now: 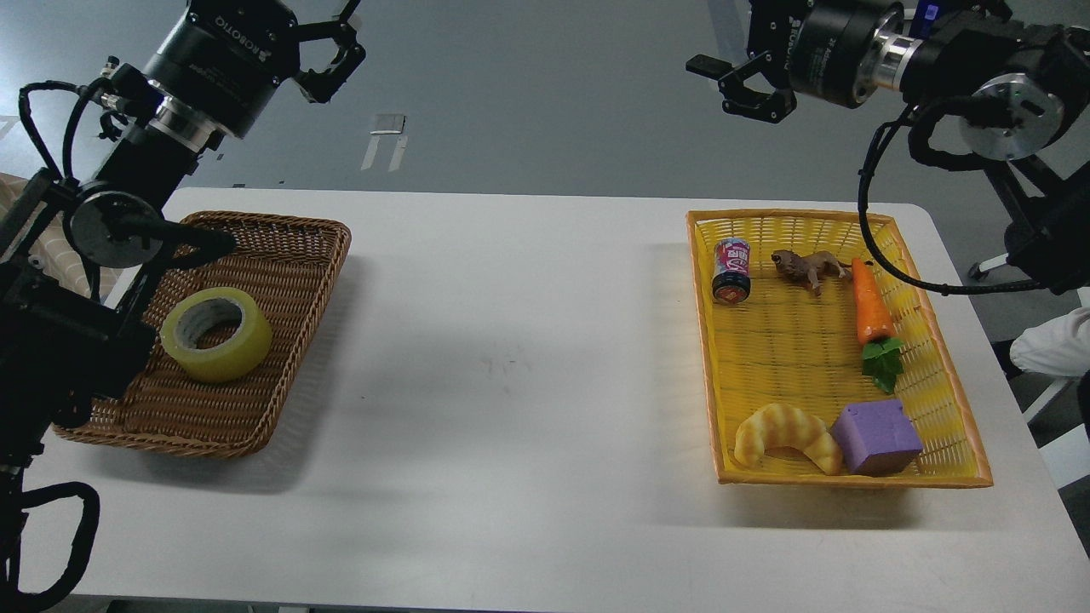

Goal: Place and transfer tape with both arms

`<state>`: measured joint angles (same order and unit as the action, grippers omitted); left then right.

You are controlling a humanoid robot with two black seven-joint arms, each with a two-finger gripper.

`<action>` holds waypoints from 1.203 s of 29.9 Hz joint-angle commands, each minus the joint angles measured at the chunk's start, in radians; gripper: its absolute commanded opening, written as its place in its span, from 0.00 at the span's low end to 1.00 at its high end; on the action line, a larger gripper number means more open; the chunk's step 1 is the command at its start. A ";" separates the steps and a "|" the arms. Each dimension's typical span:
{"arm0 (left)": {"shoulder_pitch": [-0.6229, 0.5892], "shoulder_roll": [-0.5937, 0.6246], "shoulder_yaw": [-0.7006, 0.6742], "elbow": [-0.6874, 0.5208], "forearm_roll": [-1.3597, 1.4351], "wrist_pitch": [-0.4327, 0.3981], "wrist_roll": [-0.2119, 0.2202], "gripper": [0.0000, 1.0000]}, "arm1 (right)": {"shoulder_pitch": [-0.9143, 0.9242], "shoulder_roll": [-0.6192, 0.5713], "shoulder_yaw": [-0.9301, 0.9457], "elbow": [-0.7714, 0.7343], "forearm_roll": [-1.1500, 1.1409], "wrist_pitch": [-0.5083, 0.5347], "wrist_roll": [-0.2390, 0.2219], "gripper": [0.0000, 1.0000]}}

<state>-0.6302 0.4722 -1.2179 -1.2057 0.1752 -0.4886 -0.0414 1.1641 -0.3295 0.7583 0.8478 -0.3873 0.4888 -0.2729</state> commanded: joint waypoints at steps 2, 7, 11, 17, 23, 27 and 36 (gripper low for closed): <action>0.001 0.002 -0.002 -0.002 0.000 0.000 0.000 0.98 | -0.007 0.038 0.001 -0.050 0.001 0.000 0.000 1.00; 0.001 0.003 -0.008 -0.002 0.000 0.000 0.000 0.98 | -0.043 0.058 0.004 -0.056 0.004 0.000 -0.005 1.00; 0.003 0.003 -0.008 -0.002 0.000 0.000 0.000 0.98 | -0.041 0.060 0.003 -0.055 0.004 0.000 -0.008 1.00; 0.003 0.005 -0.009 -0.002 0.000 0.000 0.000 0.98 | -0.044 0.058 -0.001 -0.050 0.004 0.000 -0.011 1.00; 0.006 0.005 -0.009 0.000 0.000 0.000 0.000 0.98 | -0.043 0.058 -0.001 -0.052 0.004 0.000 -0.011 1.00; 0.010 0.002 -0.008 0.006 0.003 0.000 0.000 0.98 | -0.043 0.060 0.001 -0.053 0.004 0.000 -0.011 1.00; 0.014 0.002 -0.008 0.009 0.006 0.000 0.000 0.98 | -0.043 0.058 0.001 -0.052 0.004 0.000 -0.009 1.00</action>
<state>-0.6173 0.4739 -1.2257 -1.1965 0.1808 -0.4886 -0.0414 1.1212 -0.2714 0.7584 0.7957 -0.3835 0.4886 -0.2838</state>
